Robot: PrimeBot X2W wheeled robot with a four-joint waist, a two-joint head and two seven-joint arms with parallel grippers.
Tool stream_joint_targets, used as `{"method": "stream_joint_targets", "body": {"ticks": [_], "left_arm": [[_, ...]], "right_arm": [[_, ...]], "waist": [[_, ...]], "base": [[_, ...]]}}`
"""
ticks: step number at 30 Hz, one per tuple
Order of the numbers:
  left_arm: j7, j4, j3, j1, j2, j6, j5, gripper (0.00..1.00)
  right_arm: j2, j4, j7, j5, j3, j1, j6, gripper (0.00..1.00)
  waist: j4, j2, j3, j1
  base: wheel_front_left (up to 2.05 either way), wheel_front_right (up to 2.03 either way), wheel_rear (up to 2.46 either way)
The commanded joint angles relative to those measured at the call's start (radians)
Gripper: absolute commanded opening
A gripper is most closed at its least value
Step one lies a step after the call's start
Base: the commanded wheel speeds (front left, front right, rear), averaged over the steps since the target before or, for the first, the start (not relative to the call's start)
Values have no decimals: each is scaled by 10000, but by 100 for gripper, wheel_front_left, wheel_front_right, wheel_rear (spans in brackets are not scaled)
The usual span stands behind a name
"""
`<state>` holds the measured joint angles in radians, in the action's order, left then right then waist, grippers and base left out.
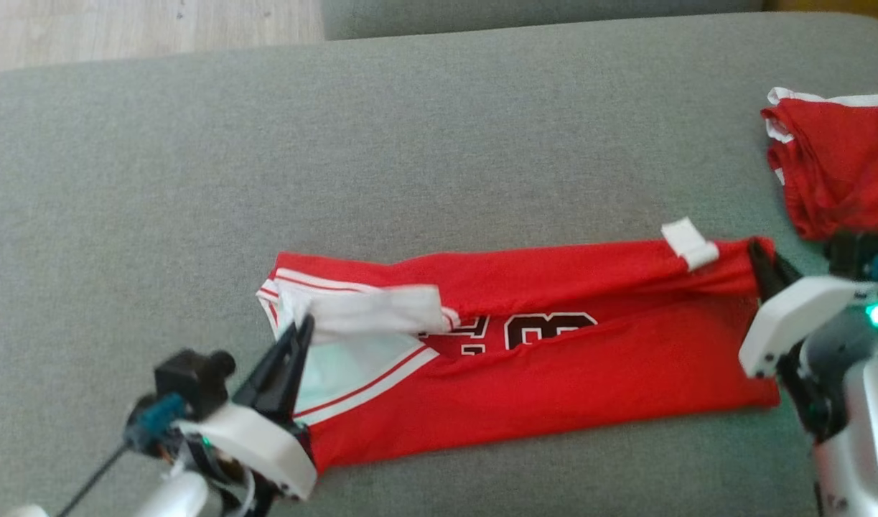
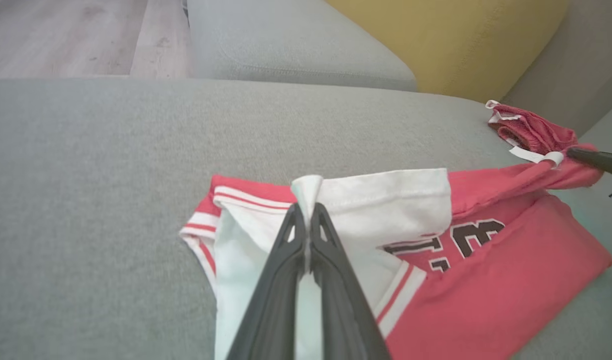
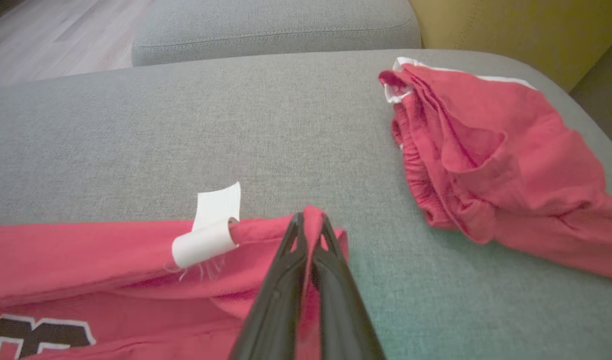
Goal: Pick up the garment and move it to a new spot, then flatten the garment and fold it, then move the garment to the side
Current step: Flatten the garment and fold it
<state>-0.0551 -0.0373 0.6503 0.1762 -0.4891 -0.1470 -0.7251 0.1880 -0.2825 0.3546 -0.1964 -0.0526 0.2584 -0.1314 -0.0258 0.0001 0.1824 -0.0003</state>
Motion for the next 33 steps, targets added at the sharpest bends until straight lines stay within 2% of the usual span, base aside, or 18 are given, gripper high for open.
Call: {"method": "stream_joint_targets", "body": {"ticks": [1, 2, 3, 4, 5, 6, 7, 8, 9, 10, 16, 23, 28, 33], "left_arm": [[270, -128, -286, 166, -36, -55, -43, 0], [365, 0, -209, 59, 34, -54, -15, 0], [455, 151, -139, -33, 105, -51, 9, 0], [705, 500, -70, -161, 244, -89, 82, 0], [806, 683, -18, -217, 288, -93, 135, 11], [921, 835, 22, -270, 335, -89, 176, 33], [921, 835, 22, -270, 335, -89, 176, 33], [1050, 958, 24, -346, 410, -112, 168, 51], [1170, 1053, 18, -438, 484, -132, 135, 98], [1278, 1122, 14, -537, 540, -157, 111, 100], [2004, 1104, -255, -1149, 651, -598, 73, 100], [2479, 600, -641, -1523, 608, -1297, 214, 100], [2566, 132, -887, -1526, 513, -1715, 340, 100], [2562, -269, -990, -1512, 418, -1969, 450, 100]], "right_arm": [[-75, 528, -126, 99, 48, -176, 7, 0], [-148, 599, -130, 136, 32, -321, 7, 0], [-219, 654, -145, 170, 14, -453, 7, 6], [-356, 729, -216, 260, -75, -676, 7, 60], [-436, 759, -281, 319, -136, -767, 7, 100], [-520, 786, -333, 357, -202, -858, 7, 100], [-520, 786, -333, 357, -202, -858, 7, 100], [-605, 826, -396, 374, -292, -952, 7, 100], [-682, 878, -467, 395, -406, -1051, 7, 100], [-740, 940, -527, 424, -519, -1163, 7, 100], [-1027, 1521, -775, 604, -1327, -1867, 7, 100], [-1208, 2009, -322, 689, -1692, -2348, 7, 100], [-1163, 1809, 287, 652, -1611, -2013, 7, 100], [-899, 1071, 821, 874, -1719, -1471, 7, 100]], "waist": [[-3, -1, -82, 3], [-14, -1, -126, 3], [-24, -1, -168, 3], [-48, -1, -252, 3], [-70, -1, -298, 3], [-89, -1, -339, 3], [-89, -1, -339, 3], [-98, -1, -379, 3], [-98, -1, -425, 3], [-88, -1, -469, 3], [54, -1, -667, 3], [402, -1, -731, 3], [662, -1, -573, 3], [936, -1, -398, 3]], "base": [[0, 0, 0], [0, 0, 0], [0, 0, 0], [0, 0, 0], [0, 0, 0], [0, 0, 0], [0, 0, 0], [0, 0, 0], [0, 0, 0], [0, 0, 0], [0, 0, 0], [0, 0, 0], [0, 0, 0], [0, 0, 0]]}}
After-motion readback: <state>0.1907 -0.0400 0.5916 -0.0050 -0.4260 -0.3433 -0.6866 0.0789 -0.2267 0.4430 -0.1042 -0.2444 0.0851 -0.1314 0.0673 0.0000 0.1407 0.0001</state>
